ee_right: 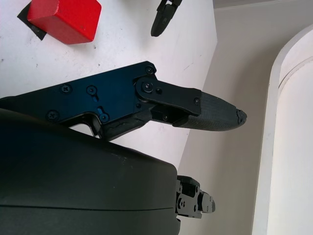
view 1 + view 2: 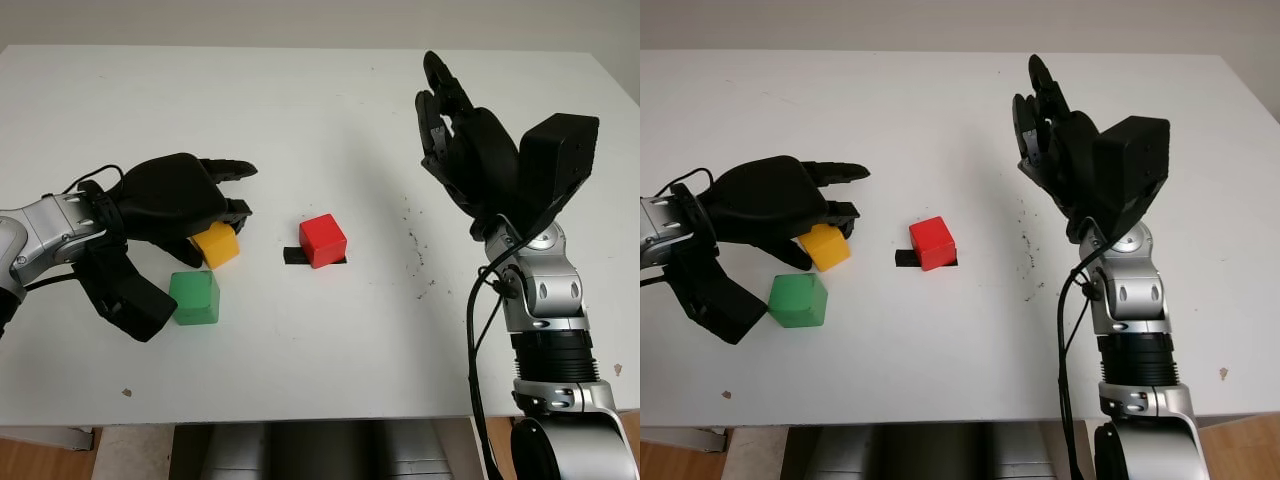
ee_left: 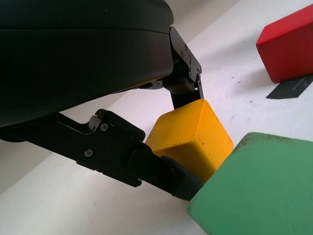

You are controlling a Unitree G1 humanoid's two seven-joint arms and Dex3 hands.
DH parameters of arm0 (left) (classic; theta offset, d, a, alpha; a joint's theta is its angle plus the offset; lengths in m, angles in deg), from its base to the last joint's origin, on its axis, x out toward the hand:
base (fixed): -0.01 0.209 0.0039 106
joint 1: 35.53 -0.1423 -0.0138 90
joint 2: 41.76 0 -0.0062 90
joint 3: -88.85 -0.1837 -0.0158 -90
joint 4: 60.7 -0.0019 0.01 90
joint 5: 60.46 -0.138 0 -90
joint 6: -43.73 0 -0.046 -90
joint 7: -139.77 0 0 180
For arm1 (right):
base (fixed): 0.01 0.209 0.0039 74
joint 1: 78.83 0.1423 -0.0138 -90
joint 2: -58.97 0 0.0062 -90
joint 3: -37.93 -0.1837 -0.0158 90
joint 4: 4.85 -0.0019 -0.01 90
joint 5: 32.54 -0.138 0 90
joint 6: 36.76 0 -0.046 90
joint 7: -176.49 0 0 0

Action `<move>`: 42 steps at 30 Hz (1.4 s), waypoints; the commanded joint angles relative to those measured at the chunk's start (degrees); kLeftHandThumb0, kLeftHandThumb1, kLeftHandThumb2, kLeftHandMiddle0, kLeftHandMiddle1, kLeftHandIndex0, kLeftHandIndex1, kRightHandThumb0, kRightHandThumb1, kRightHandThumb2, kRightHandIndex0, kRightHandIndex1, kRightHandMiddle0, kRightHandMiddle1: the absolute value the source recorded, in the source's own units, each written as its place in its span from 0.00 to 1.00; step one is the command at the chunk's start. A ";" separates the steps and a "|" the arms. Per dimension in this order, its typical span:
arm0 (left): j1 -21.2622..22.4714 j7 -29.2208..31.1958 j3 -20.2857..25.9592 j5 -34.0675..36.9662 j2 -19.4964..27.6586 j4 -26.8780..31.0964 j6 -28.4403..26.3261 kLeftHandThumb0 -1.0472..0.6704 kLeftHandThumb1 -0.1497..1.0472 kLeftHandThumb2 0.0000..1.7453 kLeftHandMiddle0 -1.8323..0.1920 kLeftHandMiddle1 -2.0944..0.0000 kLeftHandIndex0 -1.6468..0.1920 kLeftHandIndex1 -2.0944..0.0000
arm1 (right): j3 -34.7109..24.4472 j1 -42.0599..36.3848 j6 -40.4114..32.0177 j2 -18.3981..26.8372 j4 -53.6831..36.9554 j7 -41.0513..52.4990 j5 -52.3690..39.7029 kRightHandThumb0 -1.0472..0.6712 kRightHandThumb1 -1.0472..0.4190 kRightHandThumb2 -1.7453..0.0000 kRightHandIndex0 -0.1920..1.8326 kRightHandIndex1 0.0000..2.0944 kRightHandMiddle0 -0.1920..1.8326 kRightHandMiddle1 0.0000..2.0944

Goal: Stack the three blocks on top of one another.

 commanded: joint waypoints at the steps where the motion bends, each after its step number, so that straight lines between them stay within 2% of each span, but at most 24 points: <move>1: 0.69 1.23 0.62 1.65 -0.07 0.03 -0.92 0.30 0.88 0.03 0.75 0.96 0.64 0.43 | -0.40 0.01 0.41 0.85 -0.18 0.30 -0.22 0.20 0.00 0.63 0.03 0.02 0.05 0.02; 6: 1.12 4.50 1.51 5.25 -0.11 0.60 -2.66 0.33 0.91 0.03 0.75 0.97 0.66 0.38 | -0.38 0.14 0.92 0.86 0.19 0.45 -0.05 0.19 0.00 0.63 0.03 0.02 0.05 0.03; 13: 1.16 14.25 7.06 24.93 -3.27 -1.21 -4.59 0.34 0.93 0.03 0.76 0.97 0.69 0.32 | -0.63 0.40 1.37 0.62 0.76 0.64 -0.55 0.19 0.00 0.63 0.03 0.02 0.05 0.02; 16: 0.62 20.15 9.59 33.80 -5.46 -0.56 -9.00 0.33 0.95 0.04 0.76 0.97 0.70 0.31 | -0.49 0.40 1.85 0.59 1.11 0.70 -0.56 0.19 0.00 0.63 0.03 0.03 0.05 0.02; 18: 0.29 23.21 10.95 38.20 -6.70 0.16 -11.65 0.32 0.95 0.03 0.76 0.98 0.71 0.27 | -0.39 0.40 2.06 0.61 1.26 0.77 -0.54 0.20 0.00 0.63 0.03 0.02 0.05 0.02; 24: -0.29 29.47 14.44 49.25 -10.80 0.76 -17.31 0.32 0.94 0.03 0.79 0.98 0.72 0.26 | -0.48 0.12 2.31 0.38 1.13 0.51 -0.64 0.19 0.00 0.64 0.04 0.03 0.05 0.03; 32: -3.48 32.05 18.13 58.33 -16.45 6.46 -28.24 0.33 0.95 0.03 0.83 0.99 0.74 0.27 | -0.34 -0.07 2.04 0.49 0.89 0.79 -0.84 0.18 0.00 0.64 0.03 0.02 0.05 0.02; 42: -6.30 32.27 19.09 61.78 -21.04 11.81 -36.23 0.33 0.94 0.03 0.83 0.98 0.71 0.28 | -0.44 -0.42 1.67 0.63 0.48 0.82 -0.95 0.19 0.00 0.65 0.03 0.02 0.04 0.02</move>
